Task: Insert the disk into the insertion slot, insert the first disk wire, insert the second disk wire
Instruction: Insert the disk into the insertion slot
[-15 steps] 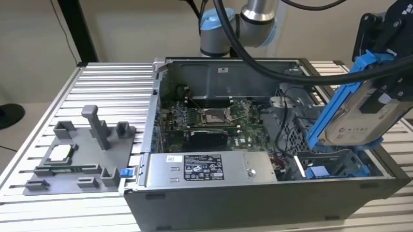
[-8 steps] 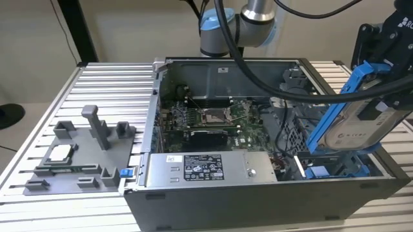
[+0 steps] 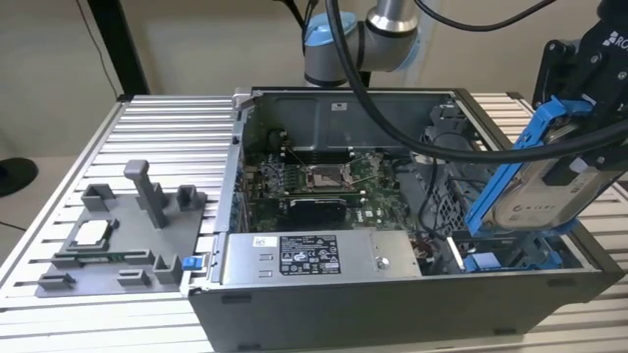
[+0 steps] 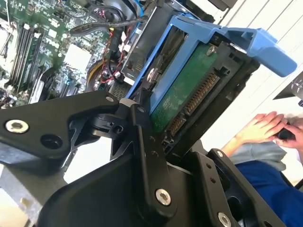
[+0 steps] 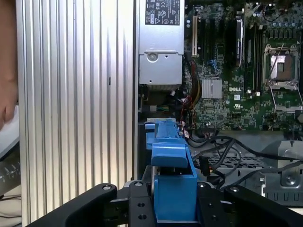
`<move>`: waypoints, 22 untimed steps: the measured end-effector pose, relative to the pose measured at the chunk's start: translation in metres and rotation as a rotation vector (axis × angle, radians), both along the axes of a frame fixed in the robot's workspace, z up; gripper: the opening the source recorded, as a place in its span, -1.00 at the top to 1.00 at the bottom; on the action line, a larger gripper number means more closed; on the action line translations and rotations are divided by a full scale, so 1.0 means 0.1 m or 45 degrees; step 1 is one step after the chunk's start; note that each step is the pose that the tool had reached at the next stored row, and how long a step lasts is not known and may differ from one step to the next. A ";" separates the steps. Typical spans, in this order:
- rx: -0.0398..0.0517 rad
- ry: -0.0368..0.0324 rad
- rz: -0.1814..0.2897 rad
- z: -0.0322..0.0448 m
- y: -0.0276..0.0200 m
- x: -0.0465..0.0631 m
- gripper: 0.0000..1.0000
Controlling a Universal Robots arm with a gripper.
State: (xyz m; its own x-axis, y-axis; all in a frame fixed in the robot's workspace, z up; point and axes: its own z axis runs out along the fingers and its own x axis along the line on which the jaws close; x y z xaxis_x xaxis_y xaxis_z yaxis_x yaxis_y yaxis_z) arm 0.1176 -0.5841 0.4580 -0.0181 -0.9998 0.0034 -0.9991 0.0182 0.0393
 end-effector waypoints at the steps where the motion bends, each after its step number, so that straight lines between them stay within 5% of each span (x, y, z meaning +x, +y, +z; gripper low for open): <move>1: 0.000 -0.0001 0.000 -0.004 0.000 0.00 1.00; 14: 0.000 -0.0016 0.000 -0.022 0.000 0.00 1.00; 22: 0.000 -0.0016 0.000 -0.126 0.000 0.00 1.00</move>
